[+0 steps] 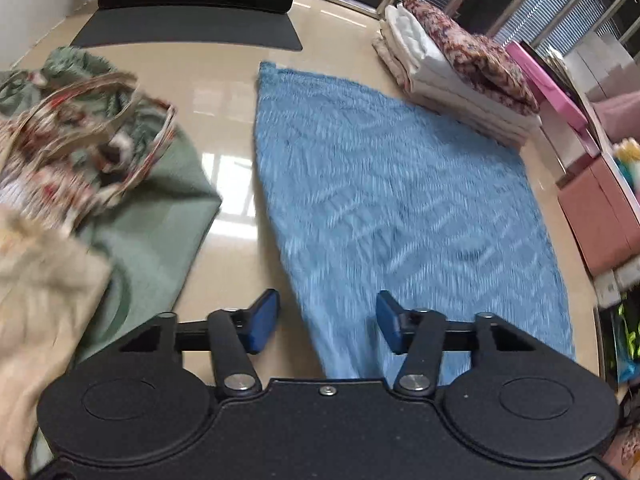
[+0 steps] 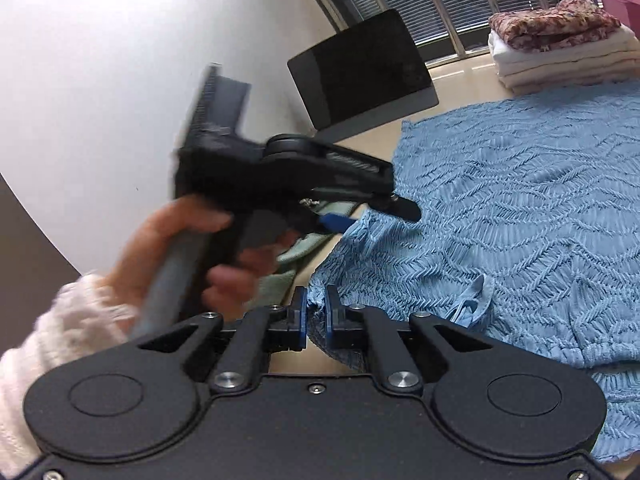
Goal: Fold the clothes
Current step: 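Grasp the blue garment side edge with both grippers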
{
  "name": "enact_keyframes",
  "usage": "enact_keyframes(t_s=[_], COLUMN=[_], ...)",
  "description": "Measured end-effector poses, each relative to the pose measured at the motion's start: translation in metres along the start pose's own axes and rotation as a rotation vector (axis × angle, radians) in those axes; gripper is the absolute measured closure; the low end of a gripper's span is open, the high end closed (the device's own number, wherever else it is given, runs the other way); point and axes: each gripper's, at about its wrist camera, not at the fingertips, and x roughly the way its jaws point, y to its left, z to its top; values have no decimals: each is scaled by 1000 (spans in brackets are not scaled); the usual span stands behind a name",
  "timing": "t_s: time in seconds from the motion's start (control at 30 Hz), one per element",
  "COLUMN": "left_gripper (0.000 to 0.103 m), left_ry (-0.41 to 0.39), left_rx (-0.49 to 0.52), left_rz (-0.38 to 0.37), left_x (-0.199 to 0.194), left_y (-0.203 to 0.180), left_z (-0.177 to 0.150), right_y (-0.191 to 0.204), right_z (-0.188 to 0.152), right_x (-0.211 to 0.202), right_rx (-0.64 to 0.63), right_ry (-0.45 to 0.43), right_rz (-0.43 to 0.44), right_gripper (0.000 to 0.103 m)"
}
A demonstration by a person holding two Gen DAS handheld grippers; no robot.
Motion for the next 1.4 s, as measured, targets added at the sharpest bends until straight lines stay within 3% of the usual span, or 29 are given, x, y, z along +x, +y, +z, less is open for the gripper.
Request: enact_keyframes(t_s=[0.1, 0.33, 0.9, 1.17, 1.4], left_gripper=[71, 83, 84, 95, 98], left_ry=[5, -10, -85, -96, -115], left_rx=[-26, -125, -249, -250, -213], left_rz=[2, 4, 21, 52, 135], left_x=[11, 31, 72, 81, 78], left_y=[-1, 5, 29, 32, 24], left_z=[15, 50, 129, 148, 145], right_y=[-5, -12, -31, -32, -32], right_z=[2, 4, 13, 13, 10], right_x=[-4, -7, -10, -5, 0], right_rx=[12, 19, 62, 56, 71], right_ry=[-12, -27, -43, -26, 4], right_rz=[18, 51, 133, 135, 146], right_gripper=[95, 95, 95, 95, 95])
